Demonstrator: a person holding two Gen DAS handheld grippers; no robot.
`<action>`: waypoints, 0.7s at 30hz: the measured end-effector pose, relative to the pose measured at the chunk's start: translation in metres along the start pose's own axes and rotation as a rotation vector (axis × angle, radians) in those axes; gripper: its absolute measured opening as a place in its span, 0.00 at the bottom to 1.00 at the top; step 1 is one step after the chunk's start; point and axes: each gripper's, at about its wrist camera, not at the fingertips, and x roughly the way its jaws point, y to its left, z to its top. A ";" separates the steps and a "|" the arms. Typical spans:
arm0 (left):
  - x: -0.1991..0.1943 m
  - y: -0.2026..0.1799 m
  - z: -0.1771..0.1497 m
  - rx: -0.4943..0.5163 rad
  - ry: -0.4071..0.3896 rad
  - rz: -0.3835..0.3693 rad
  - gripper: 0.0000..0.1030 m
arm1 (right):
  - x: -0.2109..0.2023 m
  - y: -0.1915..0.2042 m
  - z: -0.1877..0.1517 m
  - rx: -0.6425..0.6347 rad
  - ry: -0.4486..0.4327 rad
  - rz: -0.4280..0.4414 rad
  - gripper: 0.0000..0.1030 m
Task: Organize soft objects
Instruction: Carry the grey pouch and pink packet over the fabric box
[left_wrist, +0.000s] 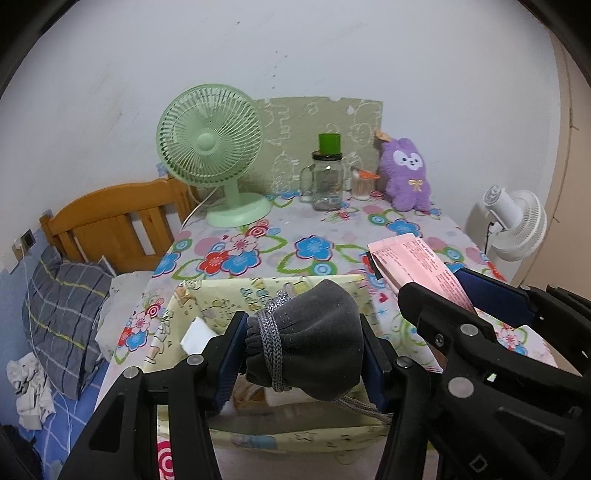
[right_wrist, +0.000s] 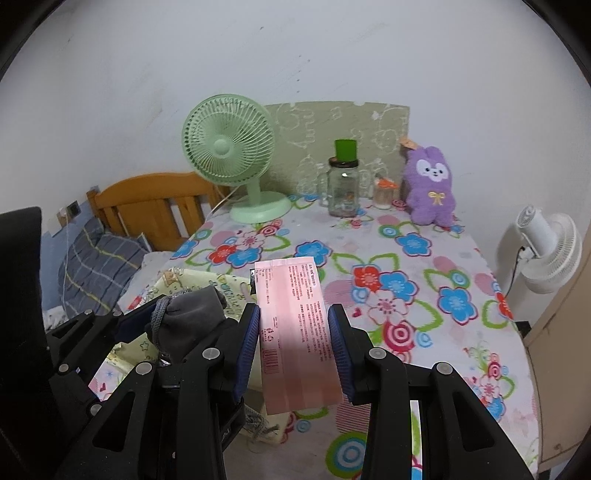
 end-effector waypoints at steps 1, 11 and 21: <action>0.002 0.002 0.000 -0.002 0.003 0.003 0.56 | 0.003 0.003 0.000 -0.002 0.004 0.007 0.40; 0.027 0.027 -0.007 -0.028 0.060 0.027 0.56 | 0.033 0.021 0.000 -0.021 0.052 0.057 0.40; 0.052 0.053 -0.014 -0.069 0.114 0.075 0.57 | 0.063 0.042 0.000 -0.044 0.098 0.094 0.40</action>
